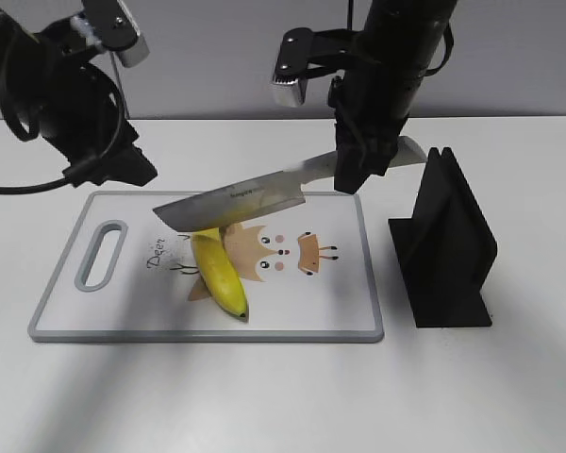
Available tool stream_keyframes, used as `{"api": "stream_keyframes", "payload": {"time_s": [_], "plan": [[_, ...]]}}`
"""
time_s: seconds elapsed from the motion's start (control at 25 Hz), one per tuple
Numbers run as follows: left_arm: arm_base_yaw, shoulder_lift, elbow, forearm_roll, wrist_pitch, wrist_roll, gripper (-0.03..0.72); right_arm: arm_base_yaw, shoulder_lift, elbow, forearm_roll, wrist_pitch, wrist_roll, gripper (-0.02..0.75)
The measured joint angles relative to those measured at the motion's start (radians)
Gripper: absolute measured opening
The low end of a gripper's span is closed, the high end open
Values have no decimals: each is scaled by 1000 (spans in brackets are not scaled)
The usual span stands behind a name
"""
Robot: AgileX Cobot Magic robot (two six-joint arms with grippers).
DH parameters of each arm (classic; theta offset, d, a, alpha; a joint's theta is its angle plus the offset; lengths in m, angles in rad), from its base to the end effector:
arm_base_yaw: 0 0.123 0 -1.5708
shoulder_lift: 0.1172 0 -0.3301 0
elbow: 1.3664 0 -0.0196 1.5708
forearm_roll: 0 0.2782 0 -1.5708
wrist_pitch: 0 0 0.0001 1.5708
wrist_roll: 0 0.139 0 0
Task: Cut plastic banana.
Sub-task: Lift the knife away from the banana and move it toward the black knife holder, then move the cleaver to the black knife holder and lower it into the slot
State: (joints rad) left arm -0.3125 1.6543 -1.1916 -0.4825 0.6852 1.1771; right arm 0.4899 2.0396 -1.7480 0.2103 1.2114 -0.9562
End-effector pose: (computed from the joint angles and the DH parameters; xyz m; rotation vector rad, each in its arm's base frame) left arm 0.3712 -0.1629 0.2507 1.4134 2.0838 -0.1924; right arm 0.4115 0.2502 0.2262 -1.8766 2.2571 0.2376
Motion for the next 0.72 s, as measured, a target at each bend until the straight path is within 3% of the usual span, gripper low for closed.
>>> {"api": "stream_keyframes", "payload": {"time_s": [0.16,0.4,0.72], "plan": [[1,-36,0,28,-43,-109,634,0,-23,0,0,0,68,177],[1,-101,0,219,-65,-390,631,0,-80,0,1,2,198,177],[1,-160,-1,360,26,-680,625,0,-173,0,-2,5,443,177]]}}
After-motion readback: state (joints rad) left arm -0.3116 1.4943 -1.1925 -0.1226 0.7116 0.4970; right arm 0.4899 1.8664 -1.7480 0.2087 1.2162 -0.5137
